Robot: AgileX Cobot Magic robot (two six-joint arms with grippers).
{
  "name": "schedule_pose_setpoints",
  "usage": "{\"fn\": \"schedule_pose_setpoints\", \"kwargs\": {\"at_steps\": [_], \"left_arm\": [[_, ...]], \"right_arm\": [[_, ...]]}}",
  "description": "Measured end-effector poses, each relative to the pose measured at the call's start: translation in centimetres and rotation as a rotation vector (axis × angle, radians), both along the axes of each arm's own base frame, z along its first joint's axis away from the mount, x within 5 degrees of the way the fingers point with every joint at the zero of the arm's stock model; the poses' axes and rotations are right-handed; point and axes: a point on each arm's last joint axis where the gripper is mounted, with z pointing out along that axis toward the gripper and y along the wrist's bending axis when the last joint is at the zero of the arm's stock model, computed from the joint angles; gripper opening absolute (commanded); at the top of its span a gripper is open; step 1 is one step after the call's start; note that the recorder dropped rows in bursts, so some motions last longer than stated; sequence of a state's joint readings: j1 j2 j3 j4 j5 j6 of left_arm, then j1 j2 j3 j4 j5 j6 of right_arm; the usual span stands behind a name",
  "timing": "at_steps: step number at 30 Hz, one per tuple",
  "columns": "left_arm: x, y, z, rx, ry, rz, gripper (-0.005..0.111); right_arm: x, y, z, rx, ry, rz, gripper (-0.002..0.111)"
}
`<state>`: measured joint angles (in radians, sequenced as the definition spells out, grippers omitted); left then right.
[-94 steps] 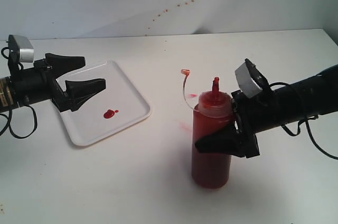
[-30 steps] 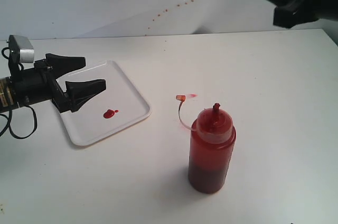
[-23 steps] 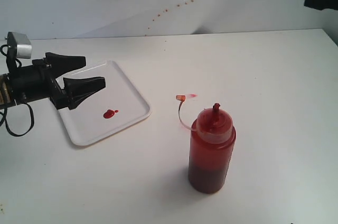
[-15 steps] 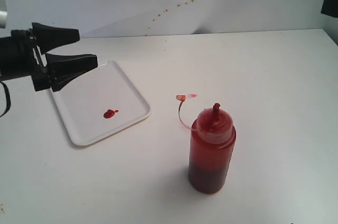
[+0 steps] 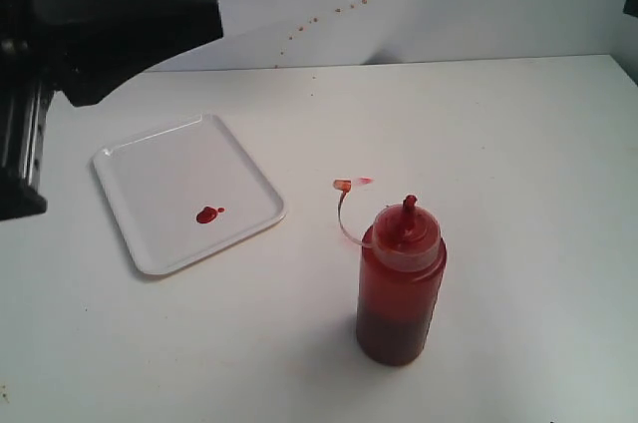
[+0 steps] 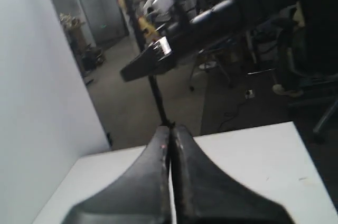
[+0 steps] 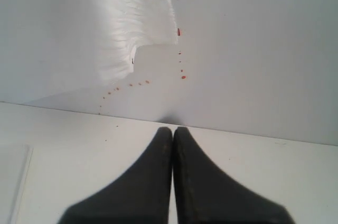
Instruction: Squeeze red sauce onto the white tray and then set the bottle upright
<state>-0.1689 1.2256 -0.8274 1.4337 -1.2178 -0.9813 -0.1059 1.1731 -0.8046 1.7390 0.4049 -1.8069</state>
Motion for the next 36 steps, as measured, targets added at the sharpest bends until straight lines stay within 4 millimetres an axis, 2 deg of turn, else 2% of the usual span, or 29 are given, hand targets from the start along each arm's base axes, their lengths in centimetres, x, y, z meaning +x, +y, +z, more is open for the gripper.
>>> {"fn": "schedule_pose_setpoints", "kwargs": {"at_steps": [6,12,18,29,36], "left_arm": [[-3.8,-2.9,1.8,-0.044,-0.025,-0.135,0.0],[-6.3,-6.2,1.7,0.021,0.071,-0.116,0.0],[-9.2,-8.9,1.2,0.065,0.127,-0.167,0.0],[-9.6,-9.3,1.2,0.069,0.126,-0.162,0.0],[-9.1,-9.3,1.6,-0.015,0.375,-0.113,0.0]], "right_arm": [[0.0,0.0,0.0,0.0,0.0,0.0,0.0],[0.0,0.0,0.0,0.002,0.001,0.0,0.0],[0.0,0.0,0.0,0.002,0.001,0.0,0.0],[0.0,0.0,0.0,0.002,0.001,-0.001,0.0],[0.0,0.0,0.0,0.002,0.001,-0.001,0.0]]}}
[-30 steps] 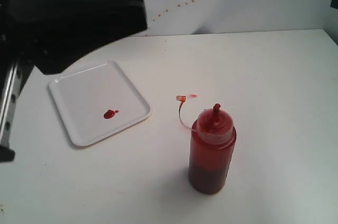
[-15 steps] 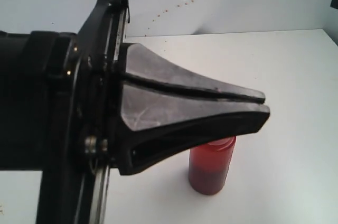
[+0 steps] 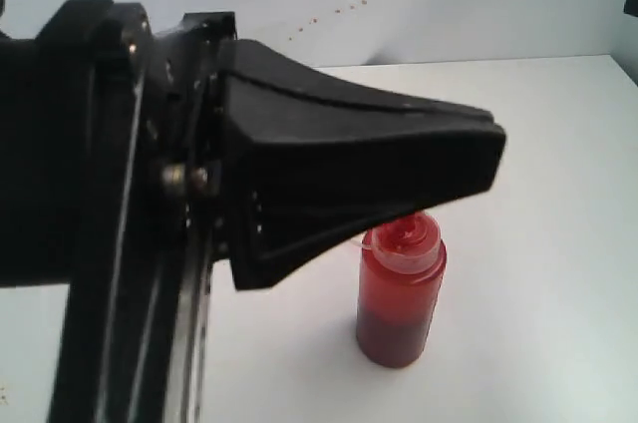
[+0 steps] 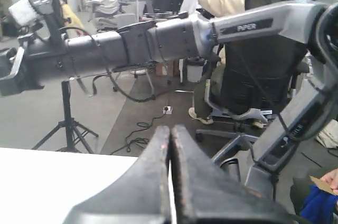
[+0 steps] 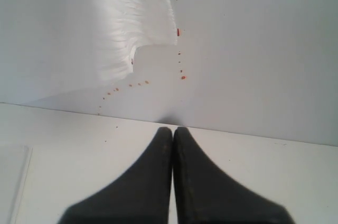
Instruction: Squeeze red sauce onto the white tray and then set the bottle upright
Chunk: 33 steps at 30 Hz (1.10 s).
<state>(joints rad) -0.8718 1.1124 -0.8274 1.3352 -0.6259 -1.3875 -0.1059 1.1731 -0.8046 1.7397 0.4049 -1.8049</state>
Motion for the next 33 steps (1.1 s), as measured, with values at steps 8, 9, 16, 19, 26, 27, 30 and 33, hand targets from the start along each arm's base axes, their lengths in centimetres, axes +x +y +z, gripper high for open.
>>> {"fn": "schedule_pose_setpoints", "kwargs": {"at_steps": [8,9,16,19,26,27,30,33], "left_arm": [[0.5,3.0,-2.3,0.056,0.17,0.296,0.0],[0.1,4.0,-2.7,0.058,0.168,0.328,0.0],[-3.9,11.5,-3.9,-0.089,0.125,0.525,0.0],[-5.2,14.1,-4.5,-0.165,0.103,0.584,0.0],[-7.6,16.9,-6.6,-0.293,0.076,0.576,0.0],[-7.6,17.0,-6.9,-0.297,0.079,0.577,0.0],[-7.5,17.0,-8.2,-0.25,0.042,0.592,0.0],[-7.3,16.7,-10.0,-0.154,-0.042,0.606,0.0]], "right_arm": [[0.0,0.0,0.0,0.0,0.0,0.0,0.0],[0.0,0.0,0.0,0.0,0.0,0.0,0.0],[0.0,0.0,0.0,0.0,0.0,0.0,0.0],[0.0,0.0,0.0,0.0,0.0,0.0,0.0],[0.0,0.0,0.0,0.0,0.0,0.0,0.0],[0.0,0.0,0.0,0.002,0.001,0.0,0.0],[0.0,0.0,0.0,0.002,0.001,0.0,0.0],[0.0,0.0,0.0,0.002,0.001,0.0,0.0]]}}
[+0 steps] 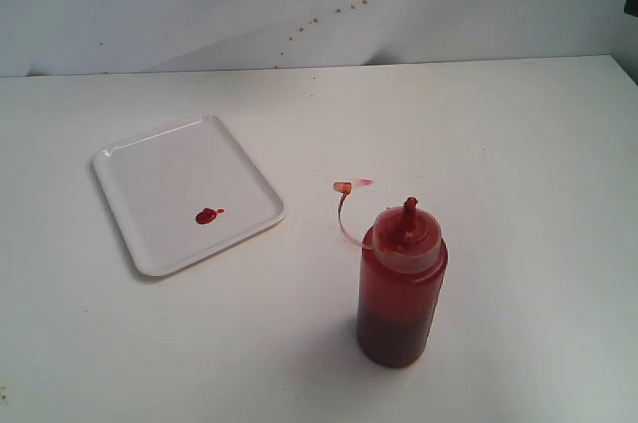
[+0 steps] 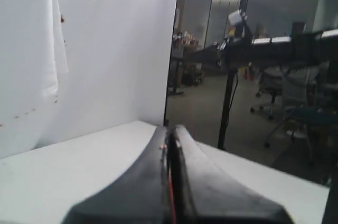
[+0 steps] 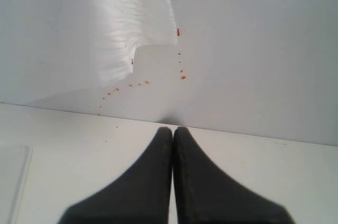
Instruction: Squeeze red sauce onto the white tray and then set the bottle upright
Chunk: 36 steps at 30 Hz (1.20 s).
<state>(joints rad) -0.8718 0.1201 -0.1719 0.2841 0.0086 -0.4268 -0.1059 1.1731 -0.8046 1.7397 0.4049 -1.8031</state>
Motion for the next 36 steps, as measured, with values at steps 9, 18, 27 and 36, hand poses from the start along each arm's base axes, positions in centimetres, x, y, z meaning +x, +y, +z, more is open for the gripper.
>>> {"fn": "schedule_pose_setpoints", "kwargs": {"at_steps": [9,18,27,36], "left_arm": [[0.4,-0.5,-5.8,0.181,0.057,0.001,0.0],[0.3,-0.5,-6.7,0.31,0.055,-0.007,0.0],[0.3,0.9,-7.3,0.342,0.096,0.156,0.0],[1.5,3.5,-7.5,0.286,0.224,0.664,0.0]], "right_arm": [[0.0,0.0,0.0,0.0,0.0,0.0,0.0],[0.0,0.0,0.0,0.0,0.0,0.0,0.0],[0.0,0.0,0.0,0.0,0.0,0.0,0.0],[0.0,0.0,0.0,0.0,0.0,0.0,0.0]]}}
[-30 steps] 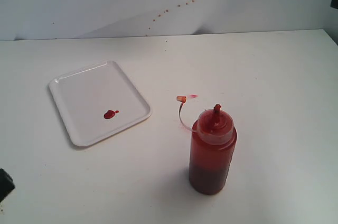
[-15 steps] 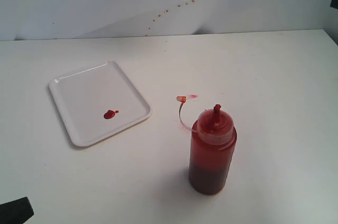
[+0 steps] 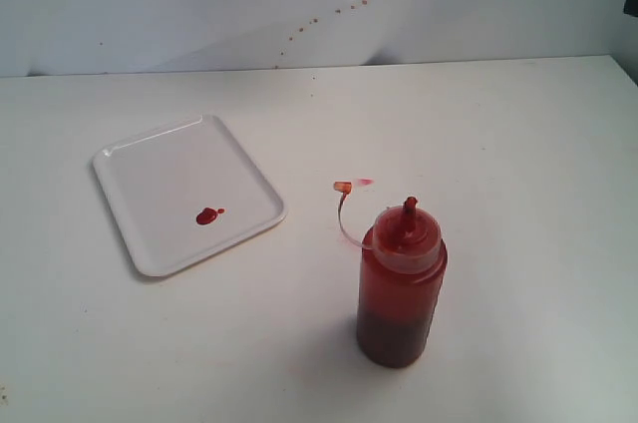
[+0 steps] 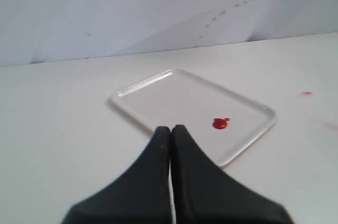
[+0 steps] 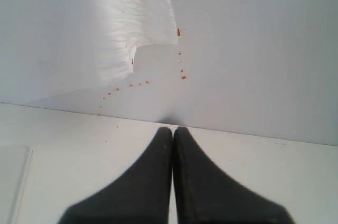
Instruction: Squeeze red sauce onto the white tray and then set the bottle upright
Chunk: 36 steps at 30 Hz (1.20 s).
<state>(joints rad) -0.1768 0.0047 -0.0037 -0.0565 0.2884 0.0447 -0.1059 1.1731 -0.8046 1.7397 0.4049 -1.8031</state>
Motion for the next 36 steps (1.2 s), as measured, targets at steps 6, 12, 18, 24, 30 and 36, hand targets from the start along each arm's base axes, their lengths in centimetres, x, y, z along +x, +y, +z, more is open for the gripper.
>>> {"fn": "schedule_pose_setpoints", "kwargs": {"at_steps": [6,12,18,24,30,36], "left_arm": [[0.09,0.81,-0.06,-0.01,0.007,0.152,0.0],[0.07,1.06,-0.2,-0.009,0.024,0.199,0.0],[-0.02,1.04,-0.55,-0.006,0.063,0.196,0.0],[-0.02,1.04,-0.55,-0.006,0.063,0.196,0.0],[-0.03,1.03,-0.59,-0.005,0.067,0.196,0.0],[-0.03,1.03,-0.59,-0.005,0.067,0.196,0.0]], "right_arm": [[0.0,0.0,0.0,0.0,0.0,0.0,0.0],[0.0,0.0,0.0,0.0,0.0,0.0,0.0],[0.0,0.0,0.0,0.0,0.0,0.0,0.0],[0.0,0.0,0.0,0.0,0.0,0.0,0.0],[0.0,0.0,0.0,0.0,0.0,0.0,0.0],[0.0,0.0,0.0,0.0,0.0,0.0,0.0]]}}
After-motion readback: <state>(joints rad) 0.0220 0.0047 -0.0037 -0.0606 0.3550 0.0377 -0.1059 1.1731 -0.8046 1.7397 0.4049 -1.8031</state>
